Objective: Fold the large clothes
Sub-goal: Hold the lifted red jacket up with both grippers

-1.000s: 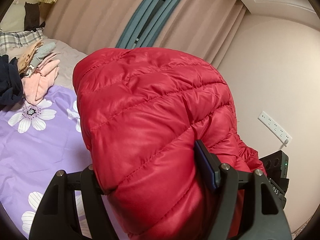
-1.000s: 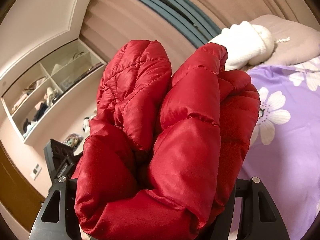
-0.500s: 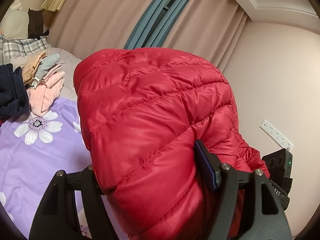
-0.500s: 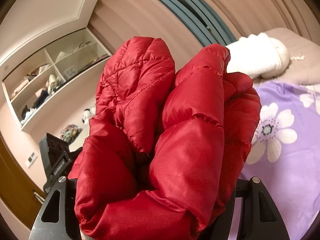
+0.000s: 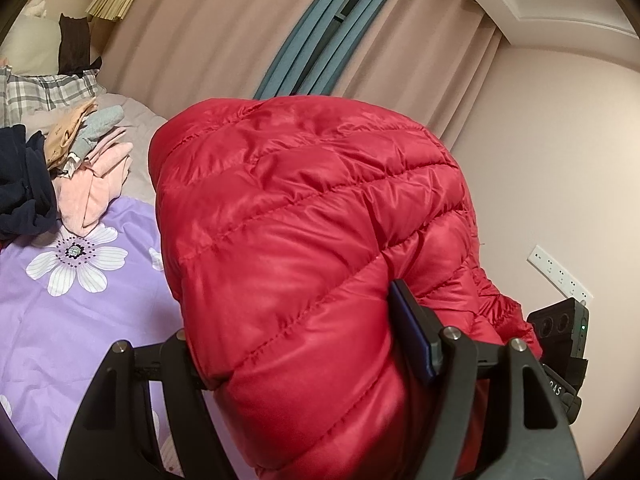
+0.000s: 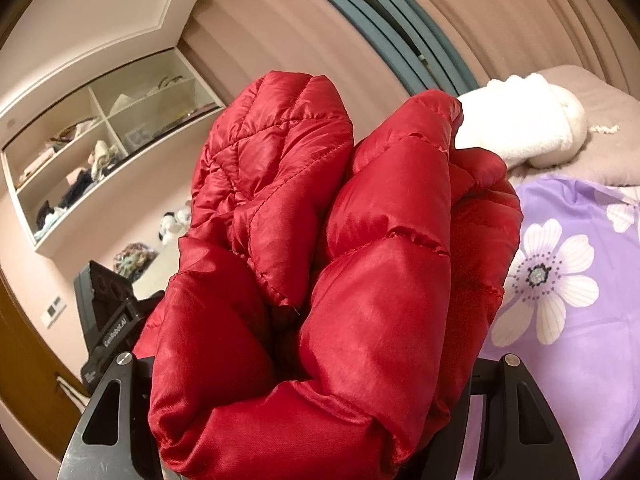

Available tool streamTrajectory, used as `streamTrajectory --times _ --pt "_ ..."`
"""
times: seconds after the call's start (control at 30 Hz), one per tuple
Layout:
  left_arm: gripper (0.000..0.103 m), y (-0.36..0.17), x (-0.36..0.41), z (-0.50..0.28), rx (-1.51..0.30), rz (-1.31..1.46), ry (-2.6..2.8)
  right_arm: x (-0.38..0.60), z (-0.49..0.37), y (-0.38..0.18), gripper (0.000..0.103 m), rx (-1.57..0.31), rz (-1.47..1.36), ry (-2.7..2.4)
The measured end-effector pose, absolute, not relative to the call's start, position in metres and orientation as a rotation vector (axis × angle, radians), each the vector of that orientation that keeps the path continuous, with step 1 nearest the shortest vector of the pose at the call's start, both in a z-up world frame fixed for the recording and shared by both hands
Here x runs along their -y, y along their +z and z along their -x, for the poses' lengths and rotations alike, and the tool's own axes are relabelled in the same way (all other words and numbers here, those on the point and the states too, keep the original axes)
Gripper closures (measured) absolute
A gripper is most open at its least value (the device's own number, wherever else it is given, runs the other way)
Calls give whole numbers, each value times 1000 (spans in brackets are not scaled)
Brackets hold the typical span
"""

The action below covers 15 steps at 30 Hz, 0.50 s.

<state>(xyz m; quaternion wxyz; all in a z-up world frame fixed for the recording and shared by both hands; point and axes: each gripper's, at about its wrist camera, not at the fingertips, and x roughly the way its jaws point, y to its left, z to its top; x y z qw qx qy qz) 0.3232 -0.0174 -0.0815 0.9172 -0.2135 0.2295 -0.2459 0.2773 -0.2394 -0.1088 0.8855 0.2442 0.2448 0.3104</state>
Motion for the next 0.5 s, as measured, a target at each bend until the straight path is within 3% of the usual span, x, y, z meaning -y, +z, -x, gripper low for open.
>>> streamTrajectory --times 0.5 --pt "32 -115 13 -358 -531 442 -483 232 -303 -131 36 -561 -509 625"
